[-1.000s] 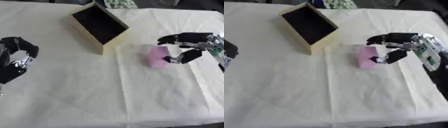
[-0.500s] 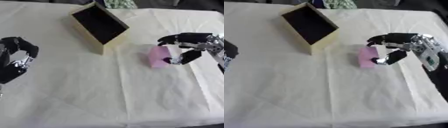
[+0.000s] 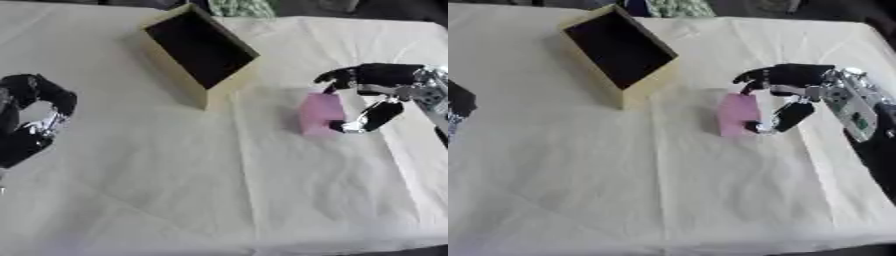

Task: Pick up objects on the table and place them in the box.

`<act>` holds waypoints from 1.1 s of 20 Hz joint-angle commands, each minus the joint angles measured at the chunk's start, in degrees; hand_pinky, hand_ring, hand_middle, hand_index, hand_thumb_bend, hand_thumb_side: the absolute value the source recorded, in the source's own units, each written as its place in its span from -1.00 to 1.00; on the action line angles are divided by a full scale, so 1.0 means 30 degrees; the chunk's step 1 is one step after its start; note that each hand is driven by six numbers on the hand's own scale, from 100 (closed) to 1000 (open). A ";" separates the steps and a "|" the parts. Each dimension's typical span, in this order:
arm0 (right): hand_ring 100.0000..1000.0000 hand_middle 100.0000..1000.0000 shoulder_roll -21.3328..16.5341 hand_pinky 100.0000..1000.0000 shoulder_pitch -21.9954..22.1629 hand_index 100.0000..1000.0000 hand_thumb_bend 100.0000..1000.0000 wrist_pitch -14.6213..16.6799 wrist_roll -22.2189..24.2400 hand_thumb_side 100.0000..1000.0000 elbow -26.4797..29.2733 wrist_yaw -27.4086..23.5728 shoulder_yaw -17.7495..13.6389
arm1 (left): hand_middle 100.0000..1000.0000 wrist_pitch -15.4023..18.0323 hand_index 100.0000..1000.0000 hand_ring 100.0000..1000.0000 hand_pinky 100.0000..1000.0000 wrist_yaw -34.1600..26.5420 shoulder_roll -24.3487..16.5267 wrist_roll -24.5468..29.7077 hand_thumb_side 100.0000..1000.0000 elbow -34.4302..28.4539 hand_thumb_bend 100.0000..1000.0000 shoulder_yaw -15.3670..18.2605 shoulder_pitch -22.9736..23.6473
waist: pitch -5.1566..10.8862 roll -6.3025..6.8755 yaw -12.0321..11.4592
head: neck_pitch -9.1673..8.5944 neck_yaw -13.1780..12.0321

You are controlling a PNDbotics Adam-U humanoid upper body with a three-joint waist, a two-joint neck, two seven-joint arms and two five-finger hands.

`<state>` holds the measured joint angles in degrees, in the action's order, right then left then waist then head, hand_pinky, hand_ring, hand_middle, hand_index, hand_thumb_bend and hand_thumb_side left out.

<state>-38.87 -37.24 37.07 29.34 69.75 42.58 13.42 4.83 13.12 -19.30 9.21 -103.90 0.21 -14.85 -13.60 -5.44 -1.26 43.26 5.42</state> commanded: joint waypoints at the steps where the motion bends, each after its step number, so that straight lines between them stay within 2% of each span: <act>1: 0.89 0.90 -0.1082 0.70 -0.0383 0.50 -0.57 0.2558 0.2516 0.11 0.0649 -0.0610 -0.0277 | -0.23 0.0029 0.02 -0.10 0.23 -0.0100 -0.0391 0.0028 0.12 -0.0312 -0.40 0.0059 -0.0206 | 0.0306 0.0018 -0.0021 | -0.0170 0.0074; 11: 0.89 0.92 -0.2123 0.70 -0.1345 0.51 -0.48 0.1932 0.2753 -0.03 0.1708 -0.2368 -0.0756 | -0.23 0.0044 0.02 -0.10 0.23 -0.0218 -0.0407 0.0167 0.11 -0.0389 -0.40 -0.0083 -0.0345 | 0.0302 -0.0155 -0.0296 | -0.0342 0.0201; 22: 0.89 0.92 -0.2437 0.70 -0.3084 0.52 -0.47 0.1303 0.2873 -0.23 0.2040 -0.3658 -0.1246 | -0.23 0.0137 0.02 -0.10 0.23 -0.0438 -0.0256 0.0640 0.10 -0.0454 -0.39 -0.0595 -0.0872 | 0.0354 -0.0367 -0.1278 | -0.0382 0.0709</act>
<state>-43.70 -45.33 34.82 31.59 75.25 32.43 10.76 5.10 12.17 -19.26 10.81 -103.97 -1.38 -16.59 -13.58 -6.83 -5.33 42.72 7.24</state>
